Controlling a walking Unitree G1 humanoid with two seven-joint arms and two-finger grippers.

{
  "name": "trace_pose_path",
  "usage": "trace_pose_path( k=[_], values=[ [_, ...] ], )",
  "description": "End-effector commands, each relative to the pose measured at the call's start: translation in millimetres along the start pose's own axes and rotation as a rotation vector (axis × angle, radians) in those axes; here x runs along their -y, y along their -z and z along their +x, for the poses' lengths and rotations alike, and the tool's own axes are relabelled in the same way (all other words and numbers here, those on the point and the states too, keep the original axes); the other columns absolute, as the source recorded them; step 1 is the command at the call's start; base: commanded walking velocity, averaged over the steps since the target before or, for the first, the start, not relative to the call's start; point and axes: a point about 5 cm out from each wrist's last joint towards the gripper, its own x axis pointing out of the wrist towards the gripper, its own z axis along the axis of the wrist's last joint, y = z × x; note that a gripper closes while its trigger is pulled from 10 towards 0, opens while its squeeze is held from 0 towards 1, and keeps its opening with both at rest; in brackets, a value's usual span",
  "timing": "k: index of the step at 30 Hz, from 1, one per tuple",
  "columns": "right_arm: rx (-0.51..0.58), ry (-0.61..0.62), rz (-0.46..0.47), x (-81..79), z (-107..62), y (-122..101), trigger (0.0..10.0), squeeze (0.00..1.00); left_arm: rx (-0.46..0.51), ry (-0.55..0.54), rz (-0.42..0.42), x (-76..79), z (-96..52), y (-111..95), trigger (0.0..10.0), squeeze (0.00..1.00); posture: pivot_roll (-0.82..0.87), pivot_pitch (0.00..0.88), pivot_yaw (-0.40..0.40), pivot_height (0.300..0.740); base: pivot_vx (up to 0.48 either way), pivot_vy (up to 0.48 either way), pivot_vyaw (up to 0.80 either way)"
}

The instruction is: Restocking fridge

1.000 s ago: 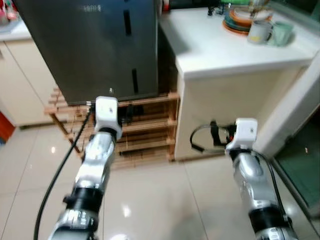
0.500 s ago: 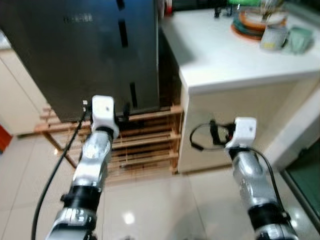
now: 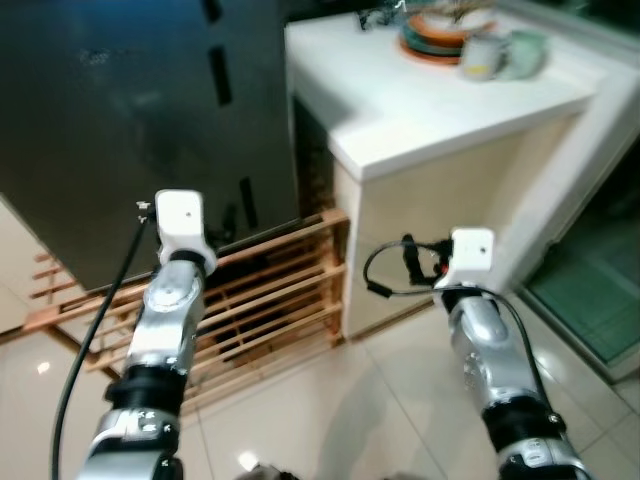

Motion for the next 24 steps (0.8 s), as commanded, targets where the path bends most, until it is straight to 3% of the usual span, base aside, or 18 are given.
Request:
trace_pose_path(
  k=[1,12,18,24],
  values=[
    [0.014,-0.007,0.011,-3.9,-0.2,-1.5,10.0,0.0,0.016,-0.021,-0.01,-9.9,1.8,-5.1,10.0,0.0,-0.04,0.0,0.039,0.74,0.0,0.458,-0.78],
    [0.015,-0.009,0.012,-1.8,-4.7,0.8,10.0,0.0,0.072,0.058,-0.053,-2.4,-2.5,-9.5,10.0,0.0,-0.04,0.0,0.03,0.74,0.0,0.447,-0.78],
    [0.01,-0.006,0.016,-3.3,-9.4,5.0,10.0,0.0,0.086,0.184,-0.062,14.6,-5.1,-10.7,10.0,0.0,-0.04,0.0,0.043,0.74,0.0,0.434,-0.78],
    [0.053,0.02,0.046,-6.3,-9.9,0.5,10.0,0.0,0.094,0.24,0.022,25.0,-6.6,-7.9,10.0,0.0,-0.06,0.0,0.061,0.74,0.0,0.141,-0.65]
  ],
)
